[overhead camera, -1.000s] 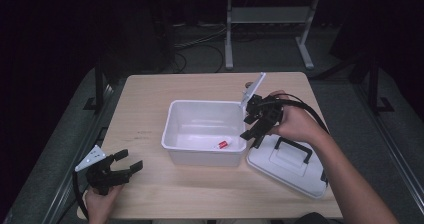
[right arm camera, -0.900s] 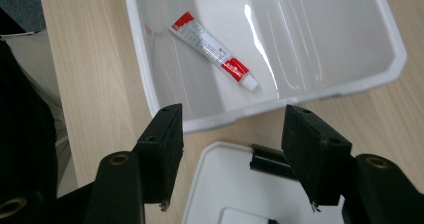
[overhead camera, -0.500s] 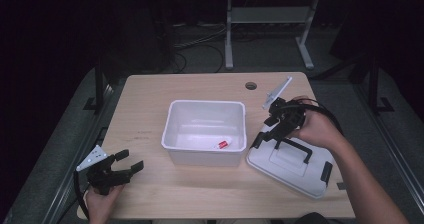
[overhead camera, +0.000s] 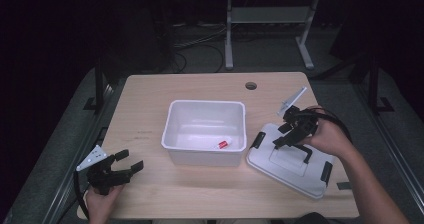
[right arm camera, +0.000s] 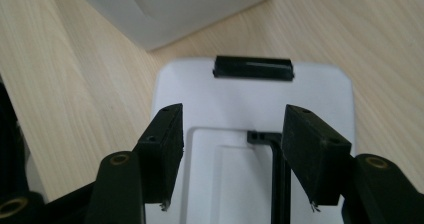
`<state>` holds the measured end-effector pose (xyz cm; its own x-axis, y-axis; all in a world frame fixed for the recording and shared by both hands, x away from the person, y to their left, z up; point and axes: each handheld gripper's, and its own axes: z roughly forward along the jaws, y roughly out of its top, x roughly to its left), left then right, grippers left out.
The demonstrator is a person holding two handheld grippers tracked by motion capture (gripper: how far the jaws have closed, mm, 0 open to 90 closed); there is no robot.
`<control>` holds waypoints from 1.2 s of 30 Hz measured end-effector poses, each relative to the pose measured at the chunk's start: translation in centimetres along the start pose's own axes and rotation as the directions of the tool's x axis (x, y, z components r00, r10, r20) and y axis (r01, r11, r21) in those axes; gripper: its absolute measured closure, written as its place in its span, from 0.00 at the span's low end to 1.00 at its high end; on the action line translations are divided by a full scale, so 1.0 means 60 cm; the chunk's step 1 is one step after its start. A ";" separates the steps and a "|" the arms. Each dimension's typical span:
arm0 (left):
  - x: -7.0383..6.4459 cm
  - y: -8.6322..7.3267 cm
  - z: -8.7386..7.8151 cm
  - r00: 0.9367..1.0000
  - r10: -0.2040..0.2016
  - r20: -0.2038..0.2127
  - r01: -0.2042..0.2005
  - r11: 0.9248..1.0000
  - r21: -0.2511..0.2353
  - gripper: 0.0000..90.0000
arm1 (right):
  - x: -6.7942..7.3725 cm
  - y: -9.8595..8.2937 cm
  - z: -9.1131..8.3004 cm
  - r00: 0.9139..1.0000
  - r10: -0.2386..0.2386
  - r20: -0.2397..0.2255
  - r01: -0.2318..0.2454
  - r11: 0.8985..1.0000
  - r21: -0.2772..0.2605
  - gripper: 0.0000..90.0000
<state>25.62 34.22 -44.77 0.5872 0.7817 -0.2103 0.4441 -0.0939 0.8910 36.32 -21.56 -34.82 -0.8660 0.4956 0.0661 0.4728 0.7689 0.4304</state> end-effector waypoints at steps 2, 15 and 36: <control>0.001 -0.001 0.000 1.000 -0.001 0.000 0.001 1.000 0.003 0.17 | -0.009 -0.015 0.005 1.000 0.022 0.000 -0.022 1.000 0.005 0.47; 0.001 -0.001 0.001 1.000 0.000 -0.003 0.000 1.000 0.006 0.17 | -0.040 -0.056 0.021 0.996 0.088 0.008 -0.088 0.996 0.025 0.49; 0.001 -0.002 0.002 1.000 -0.003 -0.005 0.003 1.000 0.013 0.17 | -0.058 -0.085 0.038 0.989 0.150 -0.014 -0.149 0.988 0.045 0.72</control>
<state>25.67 34.22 -44.96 0.5826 0.7849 -0.2107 0.4545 -0.0998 0.8851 37.29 -26.27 -39.29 -0.7877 0.5994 0.1423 0.6033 0.7038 0.3751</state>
